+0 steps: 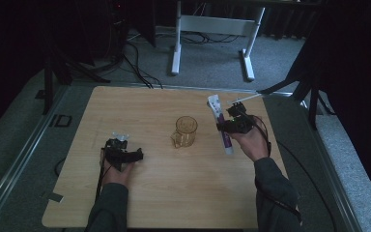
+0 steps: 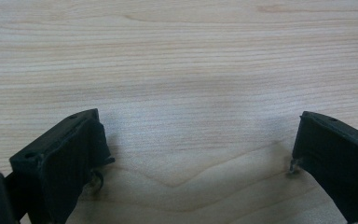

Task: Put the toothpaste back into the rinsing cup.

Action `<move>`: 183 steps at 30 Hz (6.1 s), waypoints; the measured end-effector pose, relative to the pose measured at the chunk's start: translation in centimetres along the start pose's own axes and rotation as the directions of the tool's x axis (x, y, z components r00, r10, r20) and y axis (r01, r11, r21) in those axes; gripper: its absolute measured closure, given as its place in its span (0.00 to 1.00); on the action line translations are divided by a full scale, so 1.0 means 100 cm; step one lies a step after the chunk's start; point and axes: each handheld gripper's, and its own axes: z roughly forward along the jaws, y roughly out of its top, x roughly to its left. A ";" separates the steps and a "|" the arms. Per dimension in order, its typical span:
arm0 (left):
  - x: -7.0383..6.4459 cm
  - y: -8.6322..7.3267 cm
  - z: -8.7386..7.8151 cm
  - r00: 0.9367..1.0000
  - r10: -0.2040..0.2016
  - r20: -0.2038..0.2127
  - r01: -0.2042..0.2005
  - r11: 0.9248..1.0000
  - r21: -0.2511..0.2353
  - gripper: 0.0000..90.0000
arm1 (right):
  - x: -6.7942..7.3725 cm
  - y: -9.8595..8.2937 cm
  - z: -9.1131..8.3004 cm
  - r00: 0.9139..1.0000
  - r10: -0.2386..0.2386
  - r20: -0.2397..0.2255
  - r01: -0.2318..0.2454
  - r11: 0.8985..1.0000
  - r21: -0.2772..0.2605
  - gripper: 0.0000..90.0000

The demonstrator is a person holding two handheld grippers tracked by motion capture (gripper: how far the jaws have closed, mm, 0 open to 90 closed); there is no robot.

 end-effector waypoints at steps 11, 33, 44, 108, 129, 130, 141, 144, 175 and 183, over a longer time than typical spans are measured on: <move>0.000 0.000 0.000 1.000 0.000 0.000 0.000 1.000 0.001 0.02 | 0.001 0.005 -0.001 1.000 -0.001 -0.006 0.001 1.000 -0.032 0.79; 0.000 0.000 0.000 1.000 0.000 0.001 0.000 1.000 0.001 0.02 | 0.006 0.017 -0.005 1.000 0.000 -0.024 -0.002 0.994 -0.113 0.79; 0.000 0.000 0.000 1.000 0.000 0.001 0.000 1.000 0.001 0.02 | 0.007 0.023 -0.007 1.000 0.016 -0.027 -0.019 0.989 -0.148 0.79; 0.000 0.000 0.000 1.000 0.000 0.001 0.000 1.000 0.001 0.02 | 0.021 0.055 -0.012 0.999 0.030 -0.042 -0.041 0.956 -0.291 0.79; 0.000 0.000 0.000 1.000 0.001 0.001 -0.001 1.000 0.001 0.02 | 0.026 0.062 -0.001 0.999 0.023 -0.045 -0.036 0.951 -0.307 0.79; 0.000 0.000 0.000 1.000 0.001 0.001 -0.001 1.000 0.001 0.02 | 0.027 0.063 0.000 0.999 0.024 -0.046 -0.037 0.951 -0.307 0.79; 0.000 0.000 0.000 1.000 0.001 0.001 -0.001 1.000 0.001 0.02 | 0.031 0.065 0.008 0.998 0.023 -0.059 -0.041 0.947 -0.319 0.79; 0.000 0.000 0.000 1.000 0.001 0.001 -0.001 1.000 0.001 0.02 | 0.032 0.065 0.010 0.998 0.015 -0.059 -0.033 0.947 -0.319 0.79; 0.000 0.000 0.000 1.000 0.001 0.001 -0.001 1.000 0.002 0.02 | 0.051 0.071 0.029 0.998 -0.016 -0.059 -0.004 0.945 -0.326 0.79; 0.000 0.000 0.000 1.000 0.001 0.001 -0.001 1.000 0.001 0.02 | 0.054 0.074 0.035 0.998 -0.015 -0.060 -0.005 0.948 -0.318 0.78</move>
